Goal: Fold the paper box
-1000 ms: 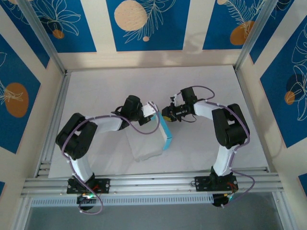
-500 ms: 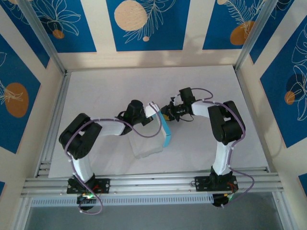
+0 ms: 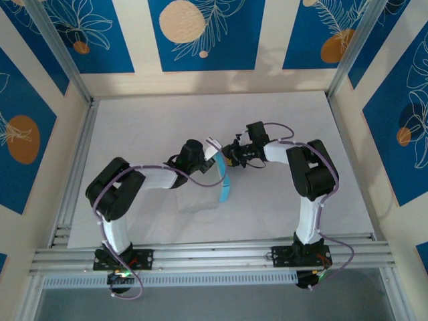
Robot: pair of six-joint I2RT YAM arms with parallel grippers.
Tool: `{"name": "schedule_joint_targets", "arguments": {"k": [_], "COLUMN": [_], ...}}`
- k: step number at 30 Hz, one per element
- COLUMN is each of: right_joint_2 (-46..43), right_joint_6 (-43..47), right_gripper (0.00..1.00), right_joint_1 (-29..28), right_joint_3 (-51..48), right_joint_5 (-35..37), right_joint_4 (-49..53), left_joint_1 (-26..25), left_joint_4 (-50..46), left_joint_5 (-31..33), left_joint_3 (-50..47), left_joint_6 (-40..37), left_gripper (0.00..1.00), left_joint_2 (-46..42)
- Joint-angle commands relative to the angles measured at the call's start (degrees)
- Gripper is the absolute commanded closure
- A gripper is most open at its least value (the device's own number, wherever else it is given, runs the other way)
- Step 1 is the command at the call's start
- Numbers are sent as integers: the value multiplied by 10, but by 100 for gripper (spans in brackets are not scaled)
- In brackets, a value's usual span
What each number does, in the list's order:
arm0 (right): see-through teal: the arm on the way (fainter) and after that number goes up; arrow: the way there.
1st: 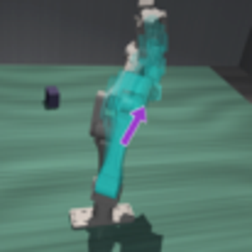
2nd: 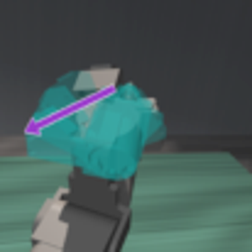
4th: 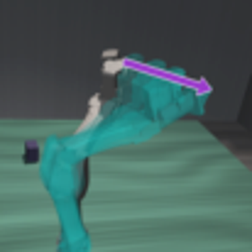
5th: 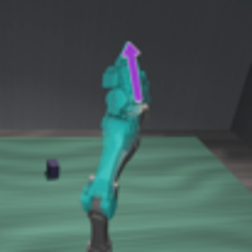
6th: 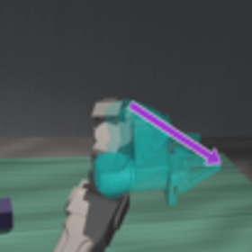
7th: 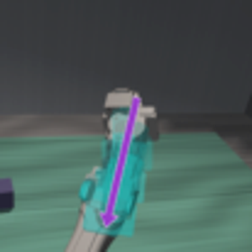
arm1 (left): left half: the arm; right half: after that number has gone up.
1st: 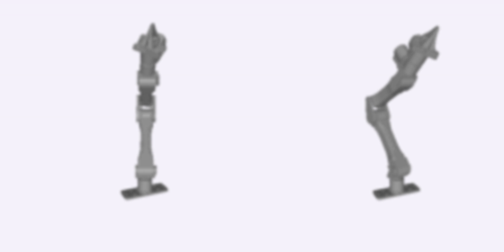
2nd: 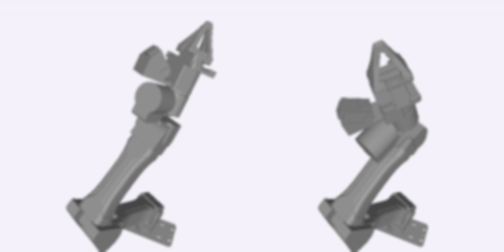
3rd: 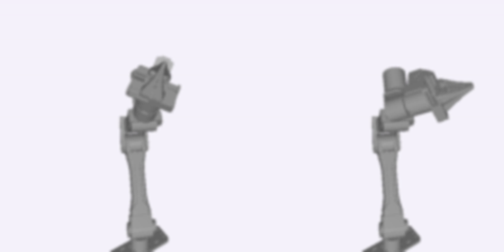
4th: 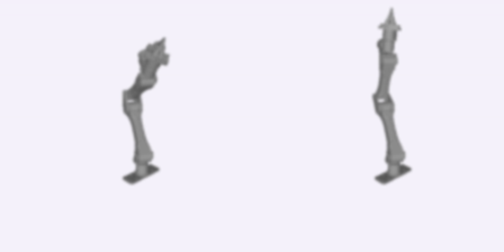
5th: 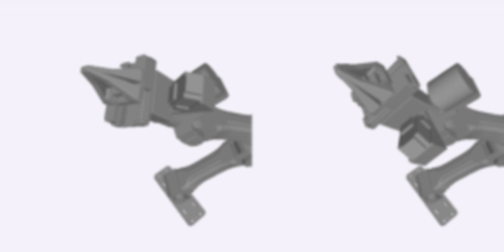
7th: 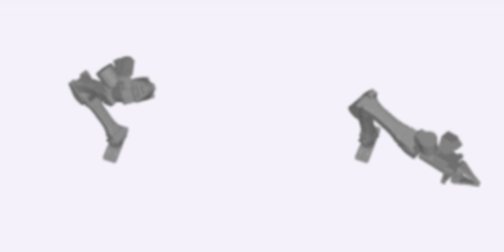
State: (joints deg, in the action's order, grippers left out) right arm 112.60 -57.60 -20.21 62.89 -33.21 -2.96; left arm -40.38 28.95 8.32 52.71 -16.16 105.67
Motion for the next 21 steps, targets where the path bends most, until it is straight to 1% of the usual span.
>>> {"name": "schedule_joint_targets", "arguments": {"k": [1, 2, 4, 7, 11, 13, 17, 18, 21], "right_joint_2": [9, 8, 9, 6, -2, -27, -88, -101, -130], "right_joint_6": [-29, -33, -40, -42, -40, -20, 34, 45, 69], "right_gripper": [76, 76, 76, 76, 75, 72, 61, 60, 57], "right_joint_1": [-51, -54, -57, -58, -49, -35, 8, 18, 41], "right_joint_3": [6, 5, 4, 3, 1, -5, -12, -12, -9], "right_joint_5": [-69, -71, -75, -74, -72, -48, -11, -8, -14], "right_joint_4": [-27, -33, -41, -42, -36, -7, 73, 86, 119], "left_joint_1": [-42, -45, -51, -51, -51, -48, -42, -40, -36], "left_joint_4": [2, 3, 6, 10, 9, -7, -47, -51, -56], "left_joint_5": [48, 68, 89, 90, 59, 33, -1, -6, -19], "left_joint_3": [31, 33, 36, 35, 26, 26, 27, 27, 26], "left_joint_6": [17, 20, 26, 32, 23, 5, -36, -42, -49], "left_gripper": [100, 100, 100, 100, 100, 100, 100, 97, 76], "left_joint_2": [28, 32, 34, 33, 28, 22, 6, 2, -13]}}
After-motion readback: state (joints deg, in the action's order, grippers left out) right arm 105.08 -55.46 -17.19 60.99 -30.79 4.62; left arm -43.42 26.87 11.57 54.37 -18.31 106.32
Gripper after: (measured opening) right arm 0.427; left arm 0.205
